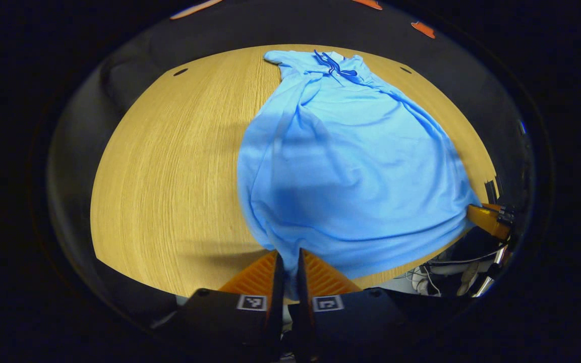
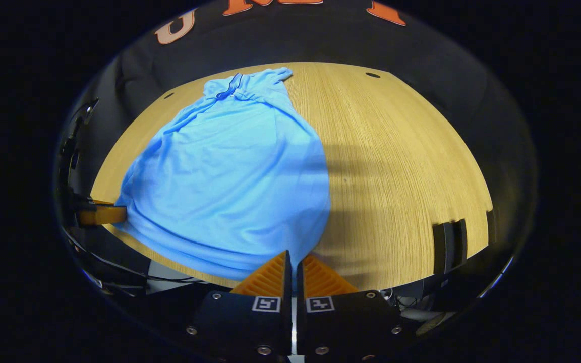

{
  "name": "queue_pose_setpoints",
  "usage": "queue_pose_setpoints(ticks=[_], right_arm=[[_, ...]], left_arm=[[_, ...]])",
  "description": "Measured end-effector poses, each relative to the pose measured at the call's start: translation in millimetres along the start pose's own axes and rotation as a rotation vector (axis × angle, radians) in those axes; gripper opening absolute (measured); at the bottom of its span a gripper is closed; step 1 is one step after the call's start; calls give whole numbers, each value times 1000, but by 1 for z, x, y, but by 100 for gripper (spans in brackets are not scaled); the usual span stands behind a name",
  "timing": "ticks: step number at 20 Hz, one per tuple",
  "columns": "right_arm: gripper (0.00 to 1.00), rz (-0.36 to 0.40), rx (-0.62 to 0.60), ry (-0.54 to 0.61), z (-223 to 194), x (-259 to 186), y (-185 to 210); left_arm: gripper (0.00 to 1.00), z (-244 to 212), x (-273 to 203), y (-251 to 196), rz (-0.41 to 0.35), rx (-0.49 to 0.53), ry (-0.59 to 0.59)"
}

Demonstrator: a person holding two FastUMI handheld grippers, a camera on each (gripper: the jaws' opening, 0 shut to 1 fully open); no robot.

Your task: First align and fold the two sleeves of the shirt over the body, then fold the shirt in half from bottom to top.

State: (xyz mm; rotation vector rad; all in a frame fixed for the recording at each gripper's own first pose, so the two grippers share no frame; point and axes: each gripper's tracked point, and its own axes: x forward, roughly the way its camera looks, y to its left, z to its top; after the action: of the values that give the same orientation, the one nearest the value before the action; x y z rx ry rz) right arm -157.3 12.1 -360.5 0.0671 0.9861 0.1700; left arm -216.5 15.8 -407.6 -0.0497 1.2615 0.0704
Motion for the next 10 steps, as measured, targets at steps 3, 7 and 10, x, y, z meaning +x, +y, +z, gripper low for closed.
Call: queue_pose_setpoints(ticks=[3,7,10], right_arm=[[2,52,30,15,3,-5,2],[2,94,55,-49,29,-27,2],[1,111,74,-93,58,-40,2]], left_arm=[[8,9,-8,-15,-30,-13,-13],[7,38,-31,-20,-53,18,-87],[7,67,-47,-19,-82,-14,-146]])
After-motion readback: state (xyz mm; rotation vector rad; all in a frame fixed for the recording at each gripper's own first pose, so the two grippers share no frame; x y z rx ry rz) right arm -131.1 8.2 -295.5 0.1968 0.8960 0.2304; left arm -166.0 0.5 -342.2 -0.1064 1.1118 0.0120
